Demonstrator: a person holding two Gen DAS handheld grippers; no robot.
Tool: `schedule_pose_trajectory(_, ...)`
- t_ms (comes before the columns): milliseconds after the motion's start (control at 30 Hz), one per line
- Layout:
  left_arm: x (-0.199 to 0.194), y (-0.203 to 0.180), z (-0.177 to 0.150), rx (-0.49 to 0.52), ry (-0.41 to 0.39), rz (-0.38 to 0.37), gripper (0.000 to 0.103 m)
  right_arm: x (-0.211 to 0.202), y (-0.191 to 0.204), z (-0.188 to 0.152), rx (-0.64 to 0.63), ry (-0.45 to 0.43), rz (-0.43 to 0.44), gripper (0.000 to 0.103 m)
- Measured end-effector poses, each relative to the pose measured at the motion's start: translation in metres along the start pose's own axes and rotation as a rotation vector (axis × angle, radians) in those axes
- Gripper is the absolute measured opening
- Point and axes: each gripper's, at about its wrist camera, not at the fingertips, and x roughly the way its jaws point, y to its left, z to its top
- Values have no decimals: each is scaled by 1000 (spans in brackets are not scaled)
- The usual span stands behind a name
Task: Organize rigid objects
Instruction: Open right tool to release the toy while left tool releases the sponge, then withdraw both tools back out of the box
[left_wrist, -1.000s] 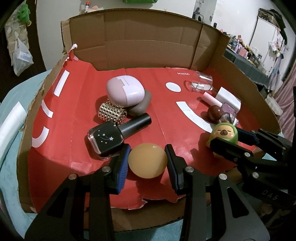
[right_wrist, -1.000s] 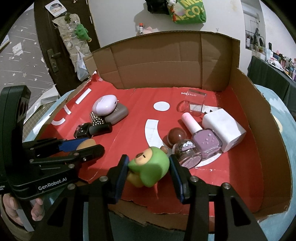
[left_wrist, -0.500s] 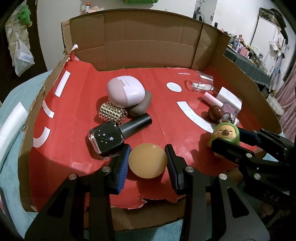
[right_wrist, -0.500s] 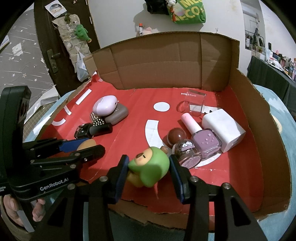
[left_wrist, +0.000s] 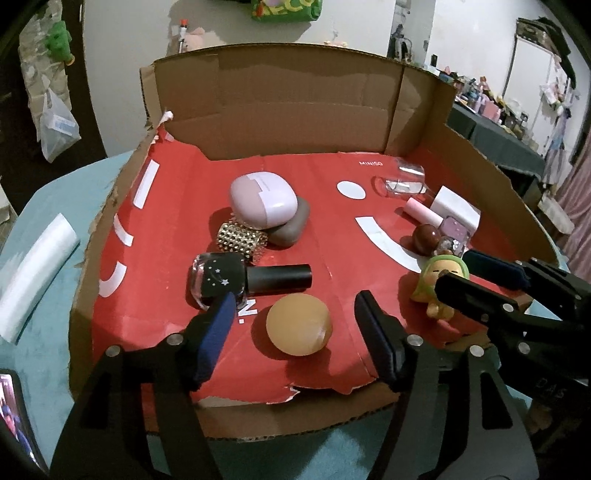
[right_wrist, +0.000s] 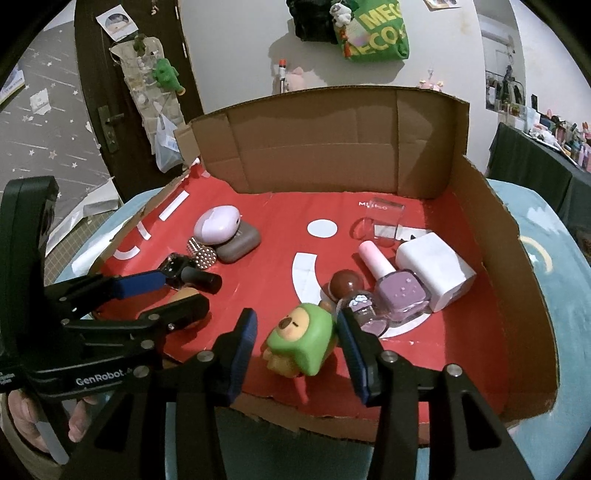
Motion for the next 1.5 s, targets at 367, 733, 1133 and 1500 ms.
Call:
schedule_pose_trajectory(367, -16, 1, -6, -12, -30, 14, 84, -14, 1, -4, 18, -27, 0, 62)
schedule_pose_trajectory(733, -34, -3, -16, -8, -64, 57, 97, -38, -1, -12, 29, -78, -65, 79)
schedule_pose_trajectory(1133, -50, -4, -26, -6, -97, 92, 101, -53, -1, -24, 45, -127, -103, 103)
schedule_pose_trajectory(1500, -55, -3, -37, -18, -91, 115, 101, -55, -2, -38, 74, -146, -170, 103)
